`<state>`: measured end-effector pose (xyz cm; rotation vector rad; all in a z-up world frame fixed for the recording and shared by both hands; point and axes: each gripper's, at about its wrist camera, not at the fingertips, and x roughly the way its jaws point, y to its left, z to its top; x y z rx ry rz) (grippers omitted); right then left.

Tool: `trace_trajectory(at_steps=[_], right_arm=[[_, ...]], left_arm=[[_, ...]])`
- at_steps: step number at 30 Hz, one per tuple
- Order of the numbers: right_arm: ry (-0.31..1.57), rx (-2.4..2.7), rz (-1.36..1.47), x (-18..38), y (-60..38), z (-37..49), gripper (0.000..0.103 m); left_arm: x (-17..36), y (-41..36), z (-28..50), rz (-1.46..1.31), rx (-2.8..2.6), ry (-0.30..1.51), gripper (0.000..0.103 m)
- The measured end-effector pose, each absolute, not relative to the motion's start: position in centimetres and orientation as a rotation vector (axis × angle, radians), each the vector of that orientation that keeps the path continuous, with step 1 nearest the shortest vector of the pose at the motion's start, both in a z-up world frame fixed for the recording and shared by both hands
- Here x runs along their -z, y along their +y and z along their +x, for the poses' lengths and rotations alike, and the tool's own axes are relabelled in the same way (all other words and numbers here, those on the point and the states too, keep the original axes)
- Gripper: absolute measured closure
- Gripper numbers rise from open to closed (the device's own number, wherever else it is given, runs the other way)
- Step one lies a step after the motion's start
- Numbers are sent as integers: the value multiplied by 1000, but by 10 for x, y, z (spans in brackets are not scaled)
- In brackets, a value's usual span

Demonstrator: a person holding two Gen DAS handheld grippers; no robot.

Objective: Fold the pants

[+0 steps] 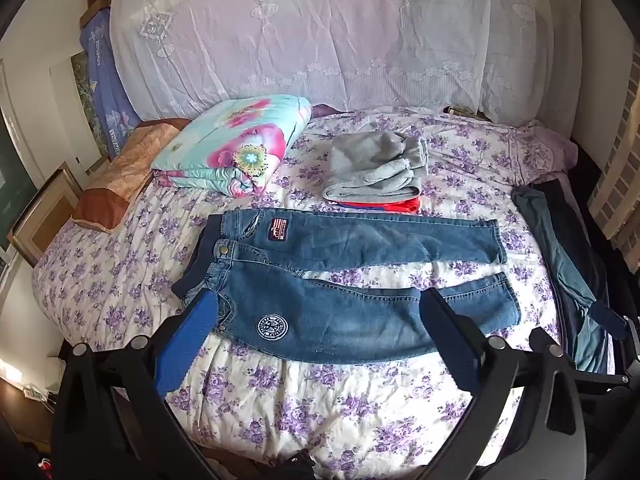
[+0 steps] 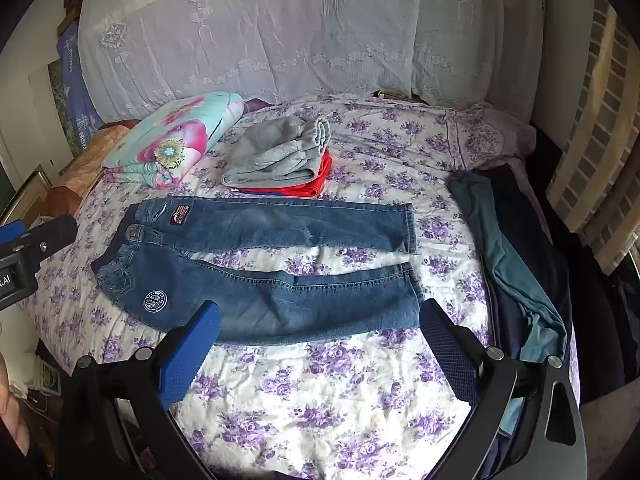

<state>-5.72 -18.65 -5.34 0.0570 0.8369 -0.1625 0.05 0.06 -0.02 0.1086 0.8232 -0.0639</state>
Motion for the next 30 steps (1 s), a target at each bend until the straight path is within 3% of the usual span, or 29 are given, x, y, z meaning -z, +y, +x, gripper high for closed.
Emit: trace_trajectory(at_steps=[30], right_arm=[[842,143,70,65,-182,-54,3]], left_arm=[[13,7,3,112,58,827,5]])
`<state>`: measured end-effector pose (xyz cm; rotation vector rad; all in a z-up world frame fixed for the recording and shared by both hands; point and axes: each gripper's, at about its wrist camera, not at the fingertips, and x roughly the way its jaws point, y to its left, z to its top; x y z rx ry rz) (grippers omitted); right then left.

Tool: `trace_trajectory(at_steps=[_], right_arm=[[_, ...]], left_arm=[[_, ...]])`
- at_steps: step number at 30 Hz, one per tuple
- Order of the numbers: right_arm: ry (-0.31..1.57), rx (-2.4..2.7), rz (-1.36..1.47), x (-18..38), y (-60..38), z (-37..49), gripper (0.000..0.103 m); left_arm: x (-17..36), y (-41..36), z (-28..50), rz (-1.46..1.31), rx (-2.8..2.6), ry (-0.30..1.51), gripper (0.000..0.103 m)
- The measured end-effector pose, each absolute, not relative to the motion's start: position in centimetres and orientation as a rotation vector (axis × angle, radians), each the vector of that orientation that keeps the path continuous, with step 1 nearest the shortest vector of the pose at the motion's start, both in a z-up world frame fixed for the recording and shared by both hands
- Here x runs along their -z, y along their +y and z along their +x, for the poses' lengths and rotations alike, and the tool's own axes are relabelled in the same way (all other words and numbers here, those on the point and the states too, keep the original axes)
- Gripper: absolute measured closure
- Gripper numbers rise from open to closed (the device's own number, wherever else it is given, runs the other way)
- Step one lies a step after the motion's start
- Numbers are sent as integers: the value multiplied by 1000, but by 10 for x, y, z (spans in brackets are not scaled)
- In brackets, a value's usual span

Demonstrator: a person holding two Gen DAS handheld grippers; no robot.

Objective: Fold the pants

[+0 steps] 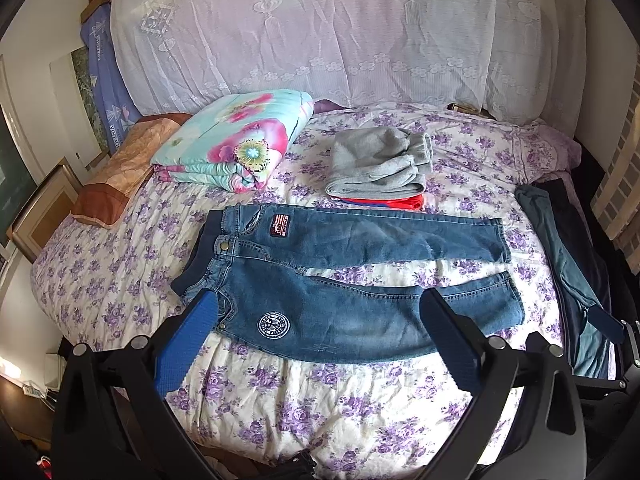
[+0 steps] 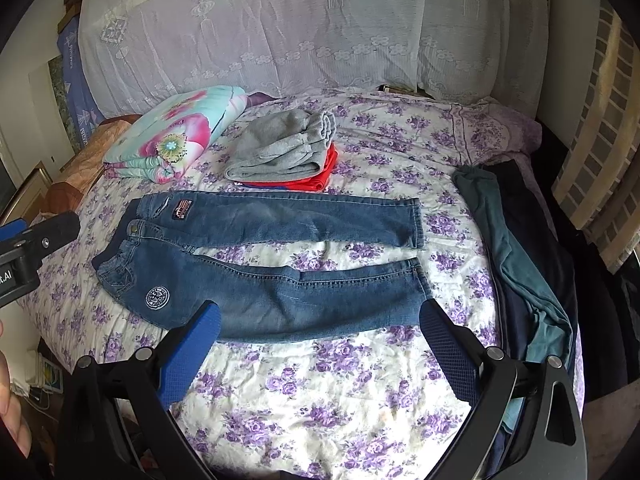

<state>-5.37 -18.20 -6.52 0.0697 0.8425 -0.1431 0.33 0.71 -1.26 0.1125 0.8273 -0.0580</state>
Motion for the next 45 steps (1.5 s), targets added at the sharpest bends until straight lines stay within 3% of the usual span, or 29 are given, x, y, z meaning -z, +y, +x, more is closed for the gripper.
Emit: trace_trajectory(at_steps=[45], right_arm=[[854,136,68,66,-179,-46,3]], left_arm=[[18,13,8,107,53,841,5]])
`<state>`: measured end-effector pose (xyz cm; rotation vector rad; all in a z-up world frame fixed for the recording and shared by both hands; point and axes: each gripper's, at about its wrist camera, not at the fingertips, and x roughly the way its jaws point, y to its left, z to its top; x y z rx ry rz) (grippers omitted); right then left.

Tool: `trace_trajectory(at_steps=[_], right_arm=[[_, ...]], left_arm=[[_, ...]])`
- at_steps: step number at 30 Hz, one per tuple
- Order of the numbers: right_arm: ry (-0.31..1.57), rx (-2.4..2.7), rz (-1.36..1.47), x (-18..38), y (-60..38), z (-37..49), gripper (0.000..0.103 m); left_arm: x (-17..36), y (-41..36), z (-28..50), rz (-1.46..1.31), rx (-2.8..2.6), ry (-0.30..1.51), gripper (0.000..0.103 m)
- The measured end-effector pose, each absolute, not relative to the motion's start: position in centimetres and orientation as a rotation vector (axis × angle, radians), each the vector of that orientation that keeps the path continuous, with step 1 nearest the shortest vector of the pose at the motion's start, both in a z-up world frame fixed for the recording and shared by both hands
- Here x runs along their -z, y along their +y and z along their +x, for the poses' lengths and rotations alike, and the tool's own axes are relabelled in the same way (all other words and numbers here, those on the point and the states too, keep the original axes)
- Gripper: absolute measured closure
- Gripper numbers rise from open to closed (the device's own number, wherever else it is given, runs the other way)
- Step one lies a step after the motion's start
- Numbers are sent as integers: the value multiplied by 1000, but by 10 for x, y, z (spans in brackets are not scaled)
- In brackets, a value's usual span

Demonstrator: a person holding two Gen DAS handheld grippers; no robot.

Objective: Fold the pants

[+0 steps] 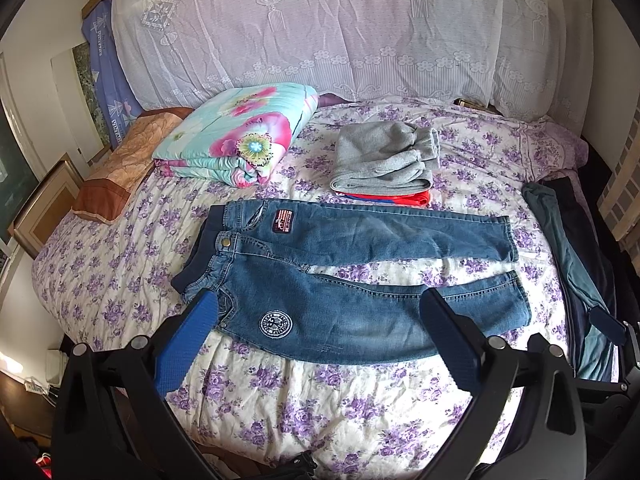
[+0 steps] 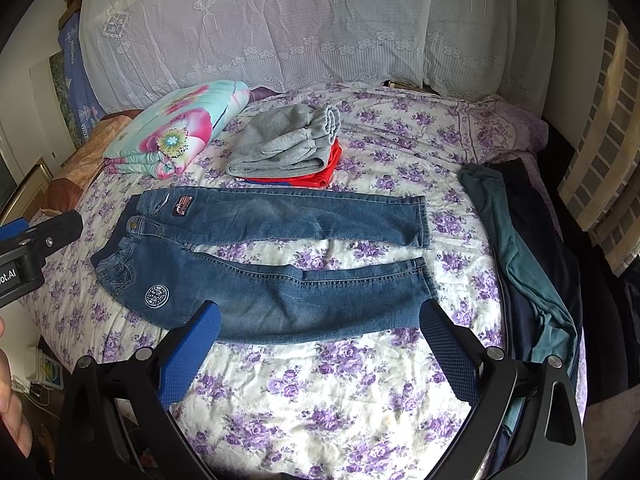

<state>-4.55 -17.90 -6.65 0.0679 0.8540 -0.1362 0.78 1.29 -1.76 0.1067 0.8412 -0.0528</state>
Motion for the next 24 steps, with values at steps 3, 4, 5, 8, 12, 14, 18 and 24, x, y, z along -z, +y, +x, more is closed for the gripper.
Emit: trace_trajectory(at_steps=[3,4,5,8,12,14,18,24], right_arm=[[854,136,68,66,-179,-45,3],[854,134,66,66,-178,-45,3],[854,133,66,68,-179,-45,3],[856,132,65,69,-177,-45,3],[858,131,64,70,-176,-44,3],[861,129,61,73,-174,-44,3],[890,115,51,84,-170,-40,3],[1021,158,28,130,-197,-19,3]], left_arm=[[17,13,8,106,53,842,5],[18,13,8,106,52,842,5],[17,13,8,107,52,842,5],[22,16,9,103,50,843,5],[26,20,9,102,49,847,5],[29,23,10,100,50,850,5],[40,27,14,68,102,903,5],[127,81,50,-101,49,1170,5]])
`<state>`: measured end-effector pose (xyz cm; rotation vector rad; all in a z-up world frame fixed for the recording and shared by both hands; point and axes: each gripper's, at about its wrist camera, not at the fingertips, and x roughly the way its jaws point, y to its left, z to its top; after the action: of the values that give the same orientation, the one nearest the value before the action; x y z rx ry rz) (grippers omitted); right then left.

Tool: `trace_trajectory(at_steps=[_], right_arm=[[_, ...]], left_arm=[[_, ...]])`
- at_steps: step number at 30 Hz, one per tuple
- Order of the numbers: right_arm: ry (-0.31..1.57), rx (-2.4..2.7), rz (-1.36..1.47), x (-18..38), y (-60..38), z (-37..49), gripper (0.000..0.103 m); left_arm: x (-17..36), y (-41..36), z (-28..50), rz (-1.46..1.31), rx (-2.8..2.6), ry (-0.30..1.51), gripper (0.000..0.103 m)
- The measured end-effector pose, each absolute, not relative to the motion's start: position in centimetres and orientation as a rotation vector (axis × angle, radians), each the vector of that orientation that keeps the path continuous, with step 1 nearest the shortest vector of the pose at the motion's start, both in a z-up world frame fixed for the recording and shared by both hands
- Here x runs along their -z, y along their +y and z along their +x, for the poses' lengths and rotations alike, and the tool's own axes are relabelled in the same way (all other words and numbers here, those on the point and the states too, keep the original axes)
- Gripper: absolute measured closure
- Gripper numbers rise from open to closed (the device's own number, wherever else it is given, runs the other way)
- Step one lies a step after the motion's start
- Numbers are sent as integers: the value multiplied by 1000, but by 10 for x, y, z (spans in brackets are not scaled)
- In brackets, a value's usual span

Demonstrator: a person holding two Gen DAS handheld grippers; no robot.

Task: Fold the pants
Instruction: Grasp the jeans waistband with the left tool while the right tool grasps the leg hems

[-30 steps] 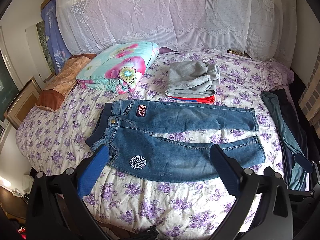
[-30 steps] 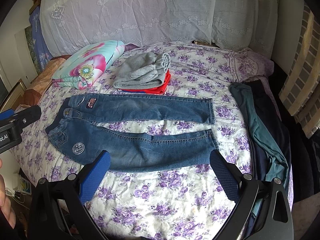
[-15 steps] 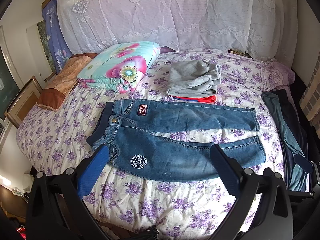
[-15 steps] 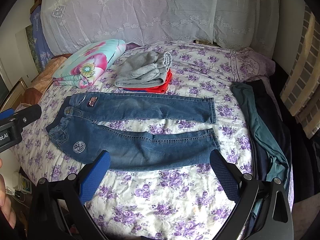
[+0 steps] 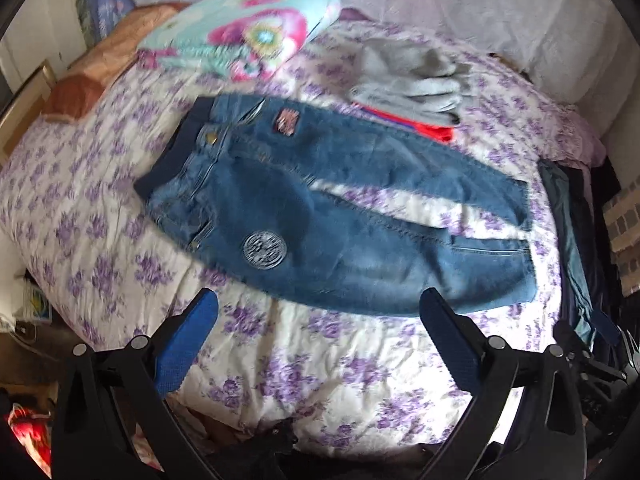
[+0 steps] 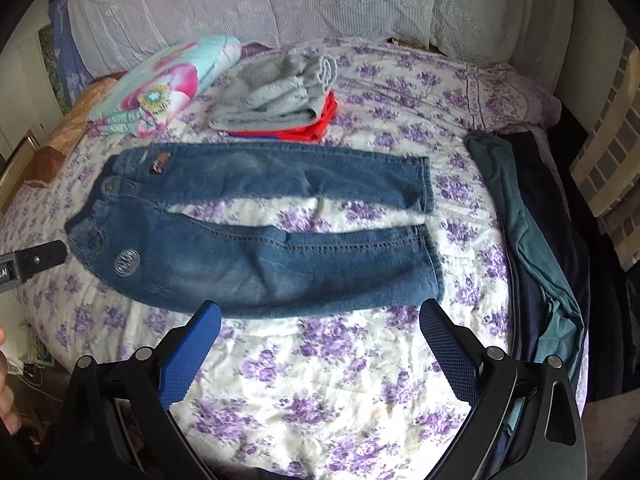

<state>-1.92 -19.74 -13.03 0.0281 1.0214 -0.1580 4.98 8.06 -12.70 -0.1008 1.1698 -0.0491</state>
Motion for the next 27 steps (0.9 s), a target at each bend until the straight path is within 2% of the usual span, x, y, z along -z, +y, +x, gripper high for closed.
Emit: trace_trajectory(at_steps=[7,12,13,14,15,17,19,23,27], right_arm=[[1151,242,11,174,-221,-12,3],[1184,258,-1,186,-226,-4,3],[1187,250,8,188,-227,-5,3],[1189,245,24,190,-229,-5,3],[1188,245,47,190,-233,-6,3],[1174,250,115,190,-246,-9,4],[1154,234,218,192,-265,-12,4],[1111,217,498,211,-310,-16,3],[1128,230,710,245,-344,2,17]], left_arm=[[226,193,115,-257,-134,1336,5],[263,215,166,-334,-65,1383,5],[273,216,174,-347,-63,1409,8],[279,218,180,-366,-65,1427,40],[283,220,183,-366,-94,1439,58],[280,232,183,-434,-98,1406,79],[271,246,174,-542,-77,1334,82],[267,247,150,-520,-92,1269,85],[277,251,150,-529,-113,1272,85]])
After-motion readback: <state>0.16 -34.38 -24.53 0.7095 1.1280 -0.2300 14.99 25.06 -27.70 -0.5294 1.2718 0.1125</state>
